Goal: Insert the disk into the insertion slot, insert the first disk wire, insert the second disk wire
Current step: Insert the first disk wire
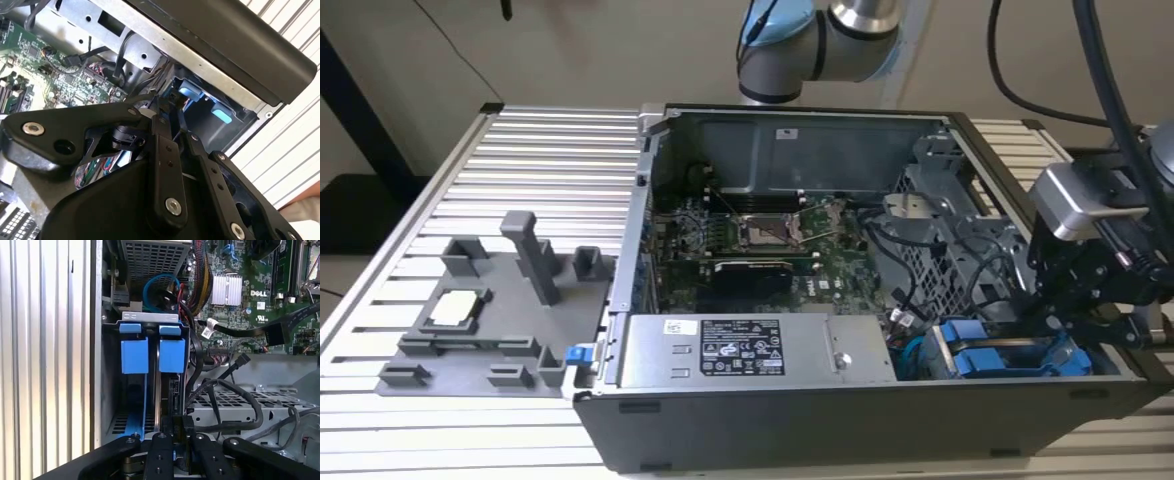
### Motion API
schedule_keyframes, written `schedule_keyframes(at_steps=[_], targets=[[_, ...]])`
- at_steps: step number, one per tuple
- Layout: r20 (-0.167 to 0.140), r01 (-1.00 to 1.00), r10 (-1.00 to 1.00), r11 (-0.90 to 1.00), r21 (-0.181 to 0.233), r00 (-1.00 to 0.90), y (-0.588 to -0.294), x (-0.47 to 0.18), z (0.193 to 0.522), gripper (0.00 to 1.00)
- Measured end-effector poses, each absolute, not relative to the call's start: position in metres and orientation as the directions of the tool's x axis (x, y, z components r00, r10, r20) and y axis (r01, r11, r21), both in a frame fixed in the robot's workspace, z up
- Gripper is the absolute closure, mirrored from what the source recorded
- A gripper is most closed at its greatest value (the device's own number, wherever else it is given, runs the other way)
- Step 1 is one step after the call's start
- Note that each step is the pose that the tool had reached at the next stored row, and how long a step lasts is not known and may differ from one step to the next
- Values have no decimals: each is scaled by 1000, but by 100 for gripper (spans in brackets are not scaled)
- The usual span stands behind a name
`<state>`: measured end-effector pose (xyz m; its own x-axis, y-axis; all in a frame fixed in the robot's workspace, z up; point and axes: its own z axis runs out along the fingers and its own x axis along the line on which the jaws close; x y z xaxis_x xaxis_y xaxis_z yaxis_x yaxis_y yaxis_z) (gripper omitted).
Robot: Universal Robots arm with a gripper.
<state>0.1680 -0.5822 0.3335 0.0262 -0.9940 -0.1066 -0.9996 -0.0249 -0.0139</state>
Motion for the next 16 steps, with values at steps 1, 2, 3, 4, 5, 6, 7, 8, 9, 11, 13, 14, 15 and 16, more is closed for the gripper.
schedule_keyframes(at_steps=[1, 2, 3, 4, 5, 6, 7, 8, 9, 11, 13, 14, 15, 16], targets=[[-108, -1000, -994, -26, -13, 28, -582, 168, 333, 81], [-108, -1000, -994, -28, -14, 29, -582, 168, 333, 80], [-108, -999, -994, -29, -14, 31, -582, 168, 333, 73], [-107, -999, -994, -31, -14, 32, -582, 168, 333, 73], [-107, -999, -994, -32, -14, 34, -582, 168, 333, 73], [-106, -999, -994, -33, -14, 34, -582, 168, 334, 73], [-107, -999, -994, -33, -14, 34, -582, 168, 335, 73], [-106, -999, -994, -33, -14, 34, -582, 168, 337, 73], [-107, -999, -994, -33, -14, 34, -582, 168, 340, 73], [-106, -999, -994, -33, -14, 34, -582, 168, 348, 73], [-107, -999, -994, -33, -14, 34, -582, 167, 355, 73], [-107, -999, -994, -33, -14, 34, -582, 167, 358, 73], [-107, -999, -994, -33, -14, 34, -582, 167, 362, 73], [-107, -999, -994, -33, -14, 34, -582, 167, 365, 73]])
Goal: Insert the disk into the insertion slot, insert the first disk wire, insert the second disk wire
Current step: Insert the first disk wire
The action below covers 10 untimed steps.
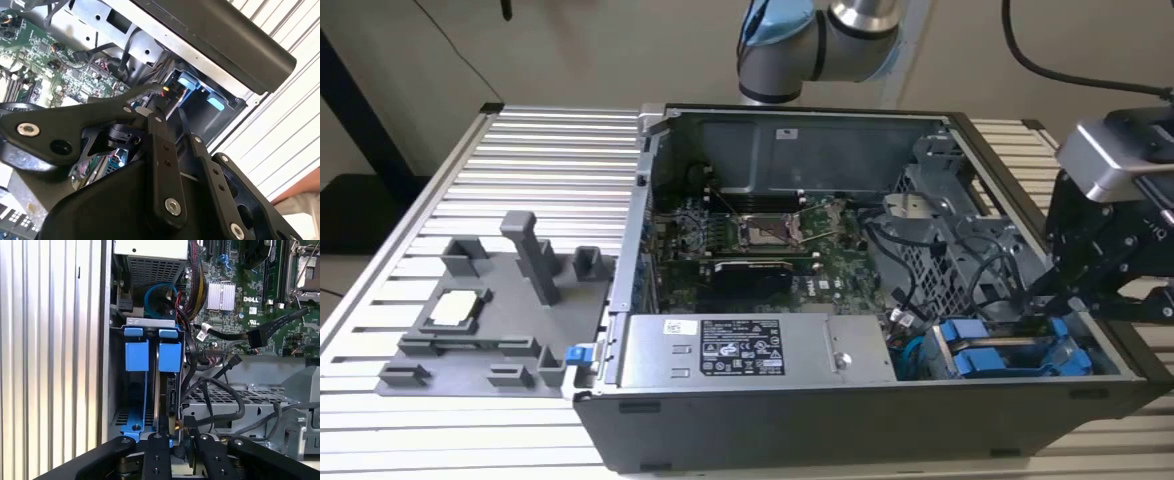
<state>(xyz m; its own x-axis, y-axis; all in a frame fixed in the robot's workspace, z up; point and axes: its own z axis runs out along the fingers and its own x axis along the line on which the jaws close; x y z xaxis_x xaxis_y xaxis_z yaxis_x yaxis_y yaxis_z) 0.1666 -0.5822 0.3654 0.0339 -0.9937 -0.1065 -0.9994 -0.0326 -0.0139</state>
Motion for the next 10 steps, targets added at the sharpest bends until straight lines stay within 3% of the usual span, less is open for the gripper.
schedule_keyframes(at_steps=[10], targets=[[-106, -999, -994, -33, -14, 34, -582, 165, 383, 73]])
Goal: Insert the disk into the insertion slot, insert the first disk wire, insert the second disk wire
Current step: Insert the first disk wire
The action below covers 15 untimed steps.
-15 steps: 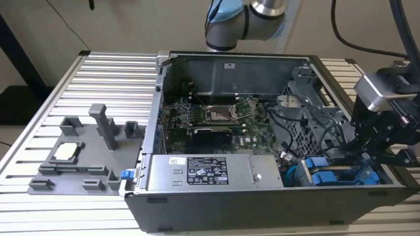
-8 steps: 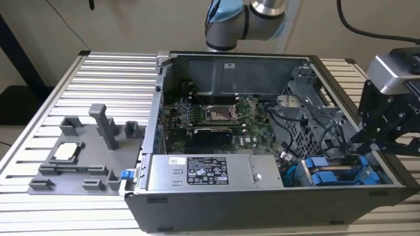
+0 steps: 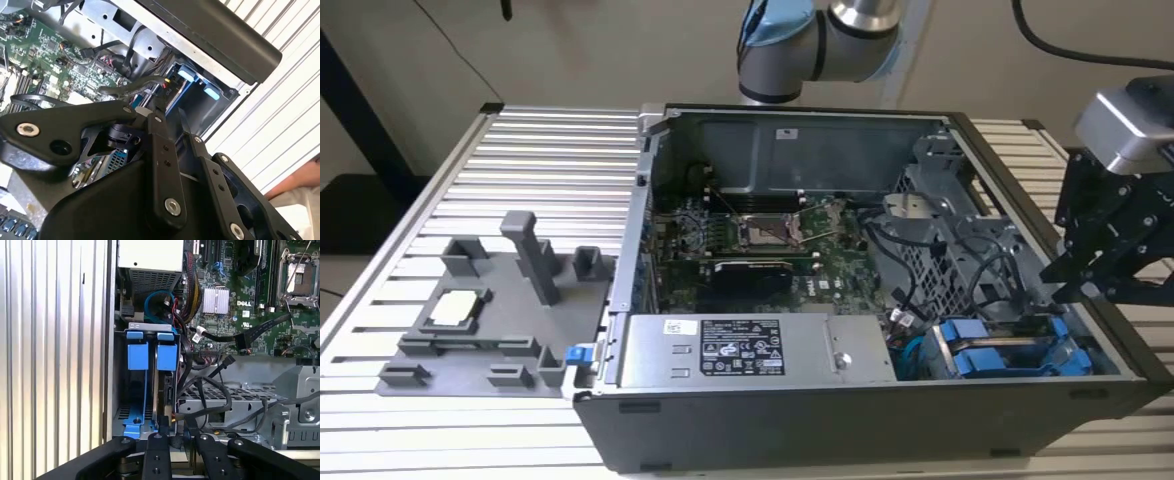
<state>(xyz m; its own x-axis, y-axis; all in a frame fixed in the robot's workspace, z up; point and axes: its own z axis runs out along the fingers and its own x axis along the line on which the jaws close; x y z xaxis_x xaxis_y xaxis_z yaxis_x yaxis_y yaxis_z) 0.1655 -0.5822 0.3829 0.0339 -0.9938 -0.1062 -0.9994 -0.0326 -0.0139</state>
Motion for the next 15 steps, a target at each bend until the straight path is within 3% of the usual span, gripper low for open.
schedule_keyframes(at_steps=[7, 15], targets=[[-106, -999, -994, -33, -14, 34, -579, 165, 383, 73], [-106, -999, -994, -33, -14, 34, -556, 165, 383, 73]])
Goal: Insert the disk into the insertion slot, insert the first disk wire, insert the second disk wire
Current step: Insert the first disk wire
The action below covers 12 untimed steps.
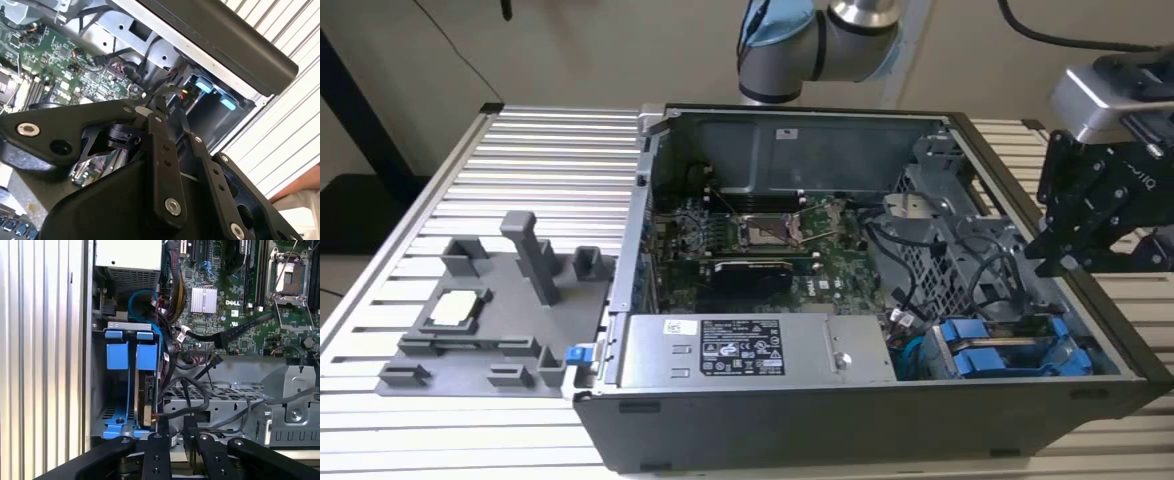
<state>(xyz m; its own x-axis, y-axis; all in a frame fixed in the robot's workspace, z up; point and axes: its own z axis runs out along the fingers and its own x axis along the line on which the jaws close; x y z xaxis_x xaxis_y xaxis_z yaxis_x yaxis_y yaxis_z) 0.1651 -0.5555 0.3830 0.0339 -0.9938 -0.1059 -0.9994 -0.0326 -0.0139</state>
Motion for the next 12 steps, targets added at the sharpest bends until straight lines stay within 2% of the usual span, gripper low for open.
schedule_keyframes(at_steps=[12], targets=[[-106, -999, -994, -33, -14, 34, -528, 155, 383, 73]])
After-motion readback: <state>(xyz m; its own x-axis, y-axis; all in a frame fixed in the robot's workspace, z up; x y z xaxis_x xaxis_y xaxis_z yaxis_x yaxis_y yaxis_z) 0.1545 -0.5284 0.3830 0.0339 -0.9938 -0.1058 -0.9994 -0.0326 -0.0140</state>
